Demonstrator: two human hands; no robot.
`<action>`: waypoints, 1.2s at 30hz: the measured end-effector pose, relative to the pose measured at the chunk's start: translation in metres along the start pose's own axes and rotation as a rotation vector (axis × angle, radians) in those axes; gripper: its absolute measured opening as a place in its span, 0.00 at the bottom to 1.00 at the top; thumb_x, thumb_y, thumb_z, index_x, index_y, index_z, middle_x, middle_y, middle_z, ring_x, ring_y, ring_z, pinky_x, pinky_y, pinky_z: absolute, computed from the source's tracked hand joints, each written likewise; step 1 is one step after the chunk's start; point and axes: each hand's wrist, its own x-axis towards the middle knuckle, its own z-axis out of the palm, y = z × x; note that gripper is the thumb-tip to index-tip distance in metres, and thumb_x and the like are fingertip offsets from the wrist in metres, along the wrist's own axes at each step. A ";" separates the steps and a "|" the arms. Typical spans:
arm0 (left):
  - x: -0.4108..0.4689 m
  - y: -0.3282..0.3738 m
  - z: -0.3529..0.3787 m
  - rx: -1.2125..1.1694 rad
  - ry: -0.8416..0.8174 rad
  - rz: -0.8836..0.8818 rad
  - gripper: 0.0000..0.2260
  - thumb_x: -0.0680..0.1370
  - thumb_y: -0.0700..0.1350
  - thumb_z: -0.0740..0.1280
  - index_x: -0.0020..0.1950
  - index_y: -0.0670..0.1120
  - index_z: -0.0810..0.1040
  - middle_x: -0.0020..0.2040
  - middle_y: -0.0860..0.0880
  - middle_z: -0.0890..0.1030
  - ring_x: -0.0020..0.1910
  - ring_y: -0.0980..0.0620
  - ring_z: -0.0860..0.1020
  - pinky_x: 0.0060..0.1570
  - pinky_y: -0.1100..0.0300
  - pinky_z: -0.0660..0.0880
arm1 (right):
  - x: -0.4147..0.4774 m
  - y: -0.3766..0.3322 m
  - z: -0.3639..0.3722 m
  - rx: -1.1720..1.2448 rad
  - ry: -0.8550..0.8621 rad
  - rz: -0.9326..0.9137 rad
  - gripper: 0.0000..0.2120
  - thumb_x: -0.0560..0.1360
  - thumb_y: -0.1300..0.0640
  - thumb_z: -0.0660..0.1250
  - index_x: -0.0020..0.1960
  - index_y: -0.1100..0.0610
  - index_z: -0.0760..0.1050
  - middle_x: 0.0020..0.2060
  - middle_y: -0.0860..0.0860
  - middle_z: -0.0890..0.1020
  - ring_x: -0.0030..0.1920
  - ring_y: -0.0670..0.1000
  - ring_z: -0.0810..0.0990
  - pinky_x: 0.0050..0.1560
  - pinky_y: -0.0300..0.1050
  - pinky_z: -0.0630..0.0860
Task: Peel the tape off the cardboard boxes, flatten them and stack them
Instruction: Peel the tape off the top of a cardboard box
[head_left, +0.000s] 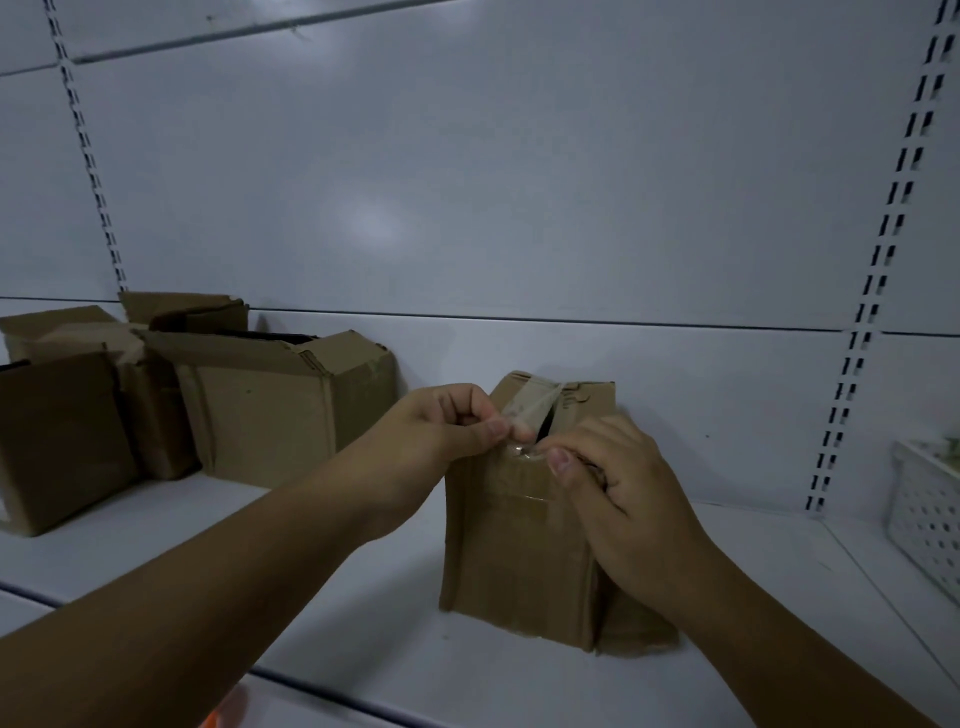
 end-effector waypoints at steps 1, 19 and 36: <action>0.000 -0.001 -0.001 -0.004 0.005 -0.008 0.09 0.76 0.35 0.63 0.36 0.42 0.77 0.37 0.48 0.83 0.38 0.55 0.80 0.38 0.68 0.73 | 0.000 -0.001 0.000 0.004 0.000 0.010 0.14 0.76 0.54 0.57 0.47 0.57 0.80 0.37 0.40 0.74 0.43 0.44 0.72 0.47 0.43 0.69; 0.007 0.006 -0.017 0.009 -0.241 -0.048 0.07 0.73 0.38 0.64 0.35 0.45 0.75 0.33 0.53 0.80 0.34 0.58 0.77 0.35 0.69 0.72 | 0.006 -0.003 0.001 -0.010 -0.036 0.134 0.13 0.76 0.53 0.58 0.40 0.56 0.78 0.30 0.40 0.71 0.39 0.42 0.70 0.44 0.44 0.65; -0.020 0.023 0.008 1.263 0.035 0.355 0.03 0.74 0.49 0.68 0.42 0.53 0.75 0.44 0.55 0.71 0.43 0.55 0.68 0.42 0.70 0.63 | 0.005 -0.012 0.001 -0.376 -0.039 0.126 0.15 0.79 0.51 0.58 0.38 0.55 0.76 0.32 0.48 0.76 0.39 0.51 0.70 0.46 0.49 0.65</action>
